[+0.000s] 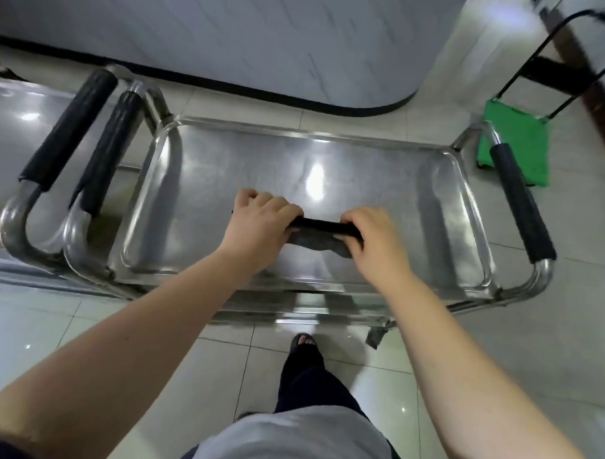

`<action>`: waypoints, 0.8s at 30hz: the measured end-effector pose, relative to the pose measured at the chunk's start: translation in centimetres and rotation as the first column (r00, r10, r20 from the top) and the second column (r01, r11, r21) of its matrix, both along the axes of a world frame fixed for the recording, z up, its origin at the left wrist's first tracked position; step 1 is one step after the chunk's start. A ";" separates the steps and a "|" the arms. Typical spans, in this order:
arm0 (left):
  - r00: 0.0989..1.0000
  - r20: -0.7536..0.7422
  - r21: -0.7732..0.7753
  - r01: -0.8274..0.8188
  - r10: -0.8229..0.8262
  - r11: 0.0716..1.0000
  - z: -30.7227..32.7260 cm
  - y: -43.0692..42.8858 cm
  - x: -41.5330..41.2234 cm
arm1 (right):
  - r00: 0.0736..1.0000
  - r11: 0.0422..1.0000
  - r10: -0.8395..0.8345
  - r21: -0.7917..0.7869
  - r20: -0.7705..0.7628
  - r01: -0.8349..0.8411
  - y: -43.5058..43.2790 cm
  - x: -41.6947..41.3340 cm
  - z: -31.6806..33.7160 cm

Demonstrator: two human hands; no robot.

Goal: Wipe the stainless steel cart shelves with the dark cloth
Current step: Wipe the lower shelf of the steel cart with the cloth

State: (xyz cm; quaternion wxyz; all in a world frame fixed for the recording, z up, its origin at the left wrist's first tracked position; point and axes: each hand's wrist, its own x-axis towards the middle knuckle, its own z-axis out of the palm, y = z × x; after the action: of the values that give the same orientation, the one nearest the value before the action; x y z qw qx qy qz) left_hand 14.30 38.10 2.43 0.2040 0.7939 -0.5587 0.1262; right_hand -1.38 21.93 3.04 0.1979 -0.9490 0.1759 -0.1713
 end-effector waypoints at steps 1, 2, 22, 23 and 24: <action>0.999 0.030 -0.020 0.012 -0.012 1.000 -0.1 1.5 -0.8 | 1.000 1.000 -0.009 -0.028 0.028 0.010 1.6 -1.2 -0.1; 0.999 0.050 -0.033 0.023 -0.021 0.999 -0.5 3.0 -1.7 | 0.998 0.999 -0.013 -0.051 0.054 0.016 3.3 -2.3 -0.5; 0.940 -0.333 0.361 0.060 0.069 0.931 -10.0 13.2 -17.8 | 0.980 0.986 -0.047 0.145 -0.194 0.077 15.0 -19.2 -10.6; 0.936 -0.339 0.377 0.045 0.092 0.925 -10.3 12.7 -18.6 | 0.978 0.983 -0.052 0.160 -0.204 0.085 14.6 -19.7 -11.1; 0.935 -0.337 0.385 0.027 0.113 0.923 -10.6 12.2 -19.4 | 0.978 0.983 -0.046 0.165 -0.202 0.080 14.1 -20.3 -11.6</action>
State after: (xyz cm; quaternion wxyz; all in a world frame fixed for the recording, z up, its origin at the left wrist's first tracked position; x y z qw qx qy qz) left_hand -5.09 50.32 -8.14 0.1390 0.8401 -0.5090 -0.1255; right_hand -21.63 36.08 -8.56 0.2552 -0.9345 0.2389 -0.0665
